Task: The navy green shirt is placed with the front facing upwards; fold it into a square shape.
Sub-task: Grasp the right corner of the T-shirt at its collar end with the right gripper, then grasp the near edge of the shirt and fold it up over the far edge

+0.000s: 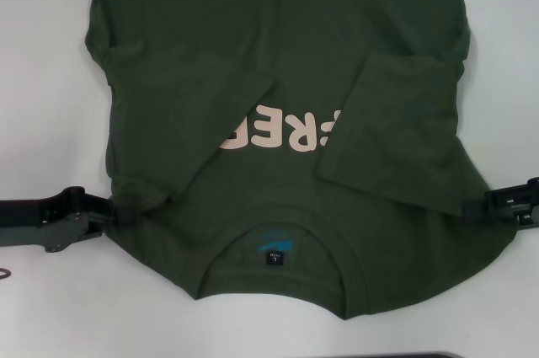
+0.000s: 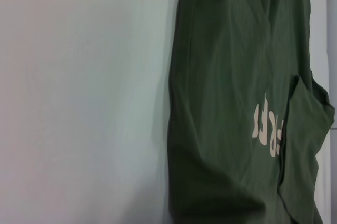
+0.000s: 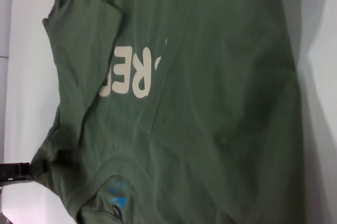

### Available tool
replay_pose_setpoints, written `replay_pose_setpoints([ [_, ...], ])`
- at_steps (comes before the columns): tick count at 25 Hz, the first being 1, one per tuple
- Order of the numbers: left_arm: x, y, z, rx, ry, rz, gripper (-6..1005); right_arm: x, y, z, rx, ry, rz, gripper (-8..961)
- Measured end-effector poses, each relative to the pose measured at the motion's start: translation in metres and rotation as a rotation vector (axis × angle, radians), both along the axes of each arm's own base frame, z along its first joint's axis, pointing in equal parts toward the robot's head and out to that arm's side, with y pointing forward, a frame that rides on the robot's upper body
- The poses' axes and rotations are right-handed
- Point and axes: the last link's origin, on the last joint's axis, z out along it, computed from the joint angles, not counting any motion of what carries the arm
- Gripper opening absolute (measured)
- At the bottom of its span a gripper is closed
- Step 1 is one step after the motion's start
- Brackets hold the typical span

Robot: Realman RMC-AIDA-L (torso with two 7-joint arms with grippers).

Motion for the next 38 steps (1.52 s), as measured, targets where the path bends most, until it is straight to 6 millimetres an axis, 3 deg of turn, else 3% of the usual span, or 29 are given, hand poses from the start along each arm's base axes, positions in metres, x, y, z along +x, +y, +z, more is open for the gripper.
replay_pose_setpoints([
  [11, 0.002, 0.0, 0.0, -0.004, -0.008, -0.002, 43, 0.0, 0.0, -0.001, -0.014, -0.012, 0.011, 352],
  [21, 0.002, -0.002, 0.001, -0.023, -0.01, -0.016, 44, 0.004, -0.001, 0.005, -0.013, -0.027, 0.0, 105],
  [27, 0.003, -0.01, 0.0, -0.094, 0.0, -0.038, 43, 0.006, -0.002, 0.014, -0.034, -0.056, 0.003, 13],
  [38, 0.003, -0.024, -0.001, -0.186, 0.0, -0.048, 43, 0.007, -0.008, 0.025, -0.106, -0.122, 0.021, 13],
])
